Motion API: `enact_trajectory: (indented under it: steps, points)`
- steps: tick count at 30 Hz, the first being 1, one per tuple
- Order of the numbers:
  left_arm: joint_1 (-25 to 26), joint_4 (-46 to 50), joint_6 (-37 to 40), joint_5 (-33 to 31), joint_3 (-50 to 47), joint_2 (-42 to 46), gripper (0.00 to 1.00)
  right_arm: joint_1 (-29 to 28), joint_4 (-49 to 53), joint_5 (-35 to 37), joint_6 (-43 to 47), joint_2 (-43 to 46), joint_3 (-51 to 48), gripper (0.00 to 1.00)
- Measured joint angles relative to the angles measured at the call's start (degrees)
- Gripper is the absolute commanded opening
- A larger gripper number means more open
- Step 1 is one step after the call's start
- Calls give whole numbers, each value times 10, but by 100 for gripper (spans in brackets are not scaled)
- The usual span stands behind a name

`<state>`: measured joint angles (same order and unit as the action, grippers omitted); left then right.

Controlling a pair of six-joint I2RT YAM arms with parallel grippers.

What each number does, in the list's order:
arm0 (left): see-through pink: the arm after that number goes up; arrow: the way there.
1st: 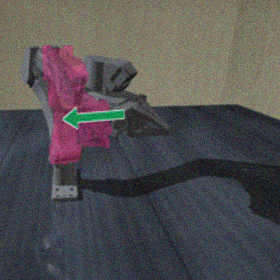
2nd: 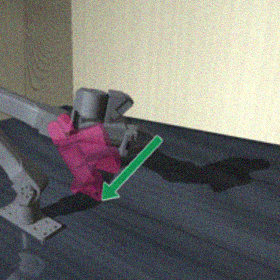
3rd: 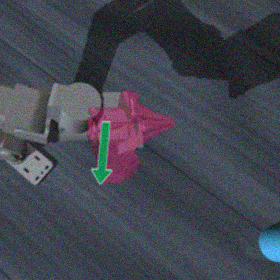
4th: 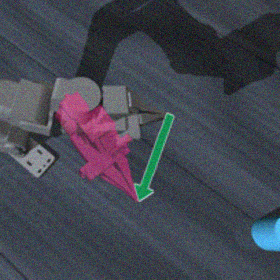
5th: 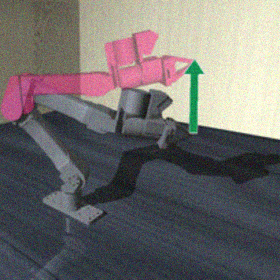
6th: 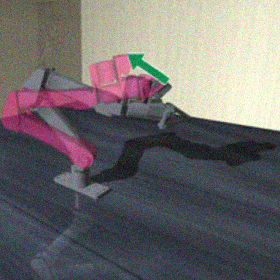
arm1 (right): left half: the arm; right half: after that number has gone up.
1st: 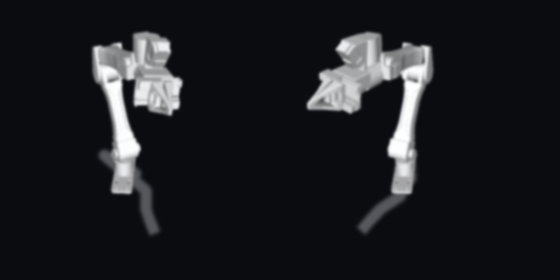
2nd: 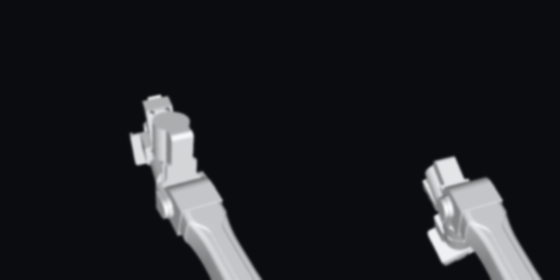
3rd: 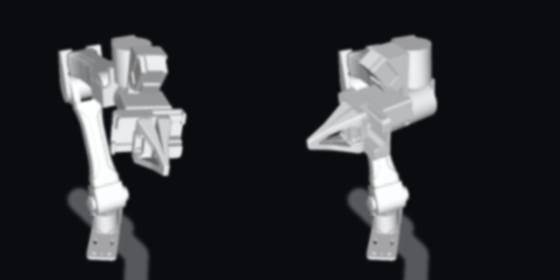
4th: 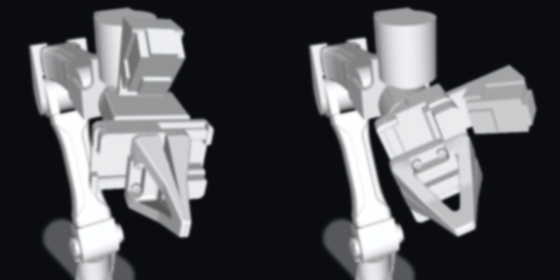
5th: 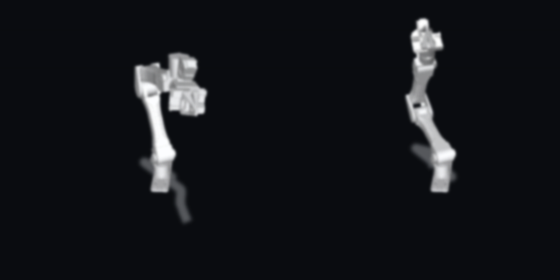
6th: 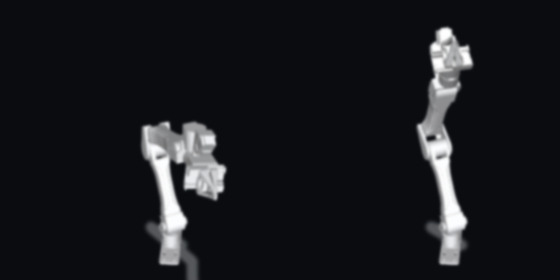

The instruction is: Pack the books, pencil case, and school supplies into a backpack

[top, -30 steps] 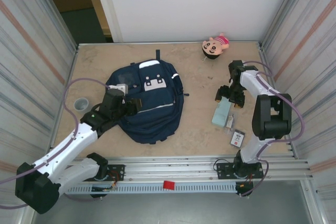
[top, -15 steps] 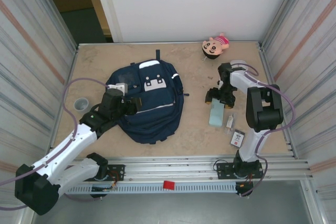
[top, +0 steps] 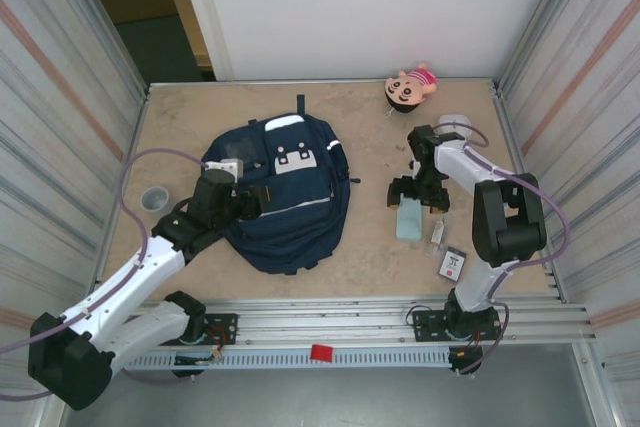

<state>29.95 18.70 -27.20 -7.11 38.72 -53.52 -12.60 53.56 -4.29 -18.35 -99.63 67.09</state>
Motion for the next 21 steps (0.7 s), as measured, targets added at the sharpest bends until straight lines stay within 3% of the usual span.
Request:
enact_trajectory:
  steps: [12,21]
  points:
    - [0,-5,0,0,-1,11,66,-24,-24,13,10,-61,-6,78]
    - [0,-1,8,0,-4,21,66,-27,-24,35,10,-60,-6,58]
